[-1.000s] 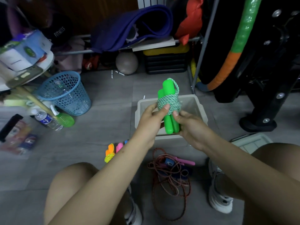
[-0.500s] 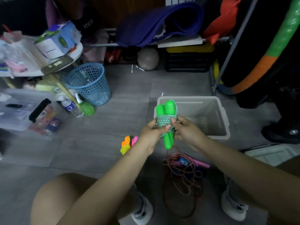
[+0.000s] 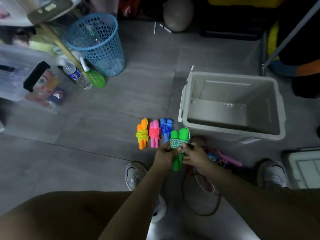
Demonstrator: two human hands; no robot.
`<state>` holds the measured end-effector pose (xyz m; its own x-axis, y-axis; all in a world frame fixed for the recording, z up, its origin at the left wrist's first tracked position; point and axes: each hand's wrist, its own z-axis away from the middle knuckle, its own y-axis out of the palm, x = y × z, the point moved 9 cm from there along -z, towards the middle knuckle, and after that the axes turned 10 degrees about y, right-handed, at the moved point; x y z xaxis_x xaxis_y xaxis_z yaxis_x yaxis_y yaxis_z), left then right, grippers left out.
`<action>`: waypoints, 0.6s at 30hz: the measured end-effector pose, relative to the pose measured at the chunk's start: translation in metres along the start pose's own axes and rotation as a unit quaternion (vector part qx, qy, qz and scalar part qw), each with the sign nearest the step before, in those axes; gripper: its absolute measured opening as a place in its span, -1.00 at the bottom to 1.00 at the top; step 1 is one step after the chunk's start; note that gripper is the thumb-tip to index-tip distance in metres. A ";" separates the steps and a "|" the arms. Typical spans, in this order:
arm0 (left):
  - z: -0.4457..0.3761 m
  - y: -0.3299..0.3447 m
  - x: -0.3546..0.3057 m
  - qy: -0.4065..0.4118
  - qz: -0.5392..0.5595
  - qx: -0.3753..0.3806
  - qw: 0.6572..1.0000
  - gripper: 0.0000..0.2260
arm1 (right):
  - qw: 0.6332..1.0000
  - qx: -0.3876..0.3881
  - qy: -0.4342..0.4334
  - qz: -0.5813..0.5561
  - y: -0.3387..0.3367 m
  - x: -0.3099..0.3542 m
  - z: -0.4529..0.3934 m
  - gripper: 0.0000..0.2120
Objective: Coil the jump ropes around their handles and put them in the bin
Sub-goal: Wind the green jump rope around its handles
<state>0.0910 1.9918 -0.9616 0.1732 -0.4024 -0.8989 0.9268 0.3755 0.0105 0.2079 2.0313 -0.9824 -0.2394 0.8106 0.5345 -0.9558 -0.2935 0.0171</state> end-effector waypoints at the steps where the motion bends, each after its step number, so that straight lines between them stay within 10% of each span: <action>1: -0.005 -0.006 0.010 -0.017 0.001 -0.014 1.000 -0.74 | 1.000 0.001 0.011 -0.001 0.004 -0.006 -0.010 -0.73; 8: -0.049 -0.068 0.050 -0.049 0.002 -0.168 0.985 -0.77 | 0.998 0.029 0.028 0.043 0.059 -0.018 -0.086 -0.64; 18: -0.135 -0.085 0.082 -0.025 -0.021 -0.180 0.983 -0.63 | 0.991 -0.104 -0.034 0.084 0.072 0.016 -0.159 -0.71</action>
<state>-0.0181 2.0394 -1.0949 0.1621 -0.4600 -0.8730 0.7568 0.6257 -0.1891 0.1084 2.1035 -1.1067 -0.3922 0.7211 0.5712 -0.9199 -0.3049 -0.2466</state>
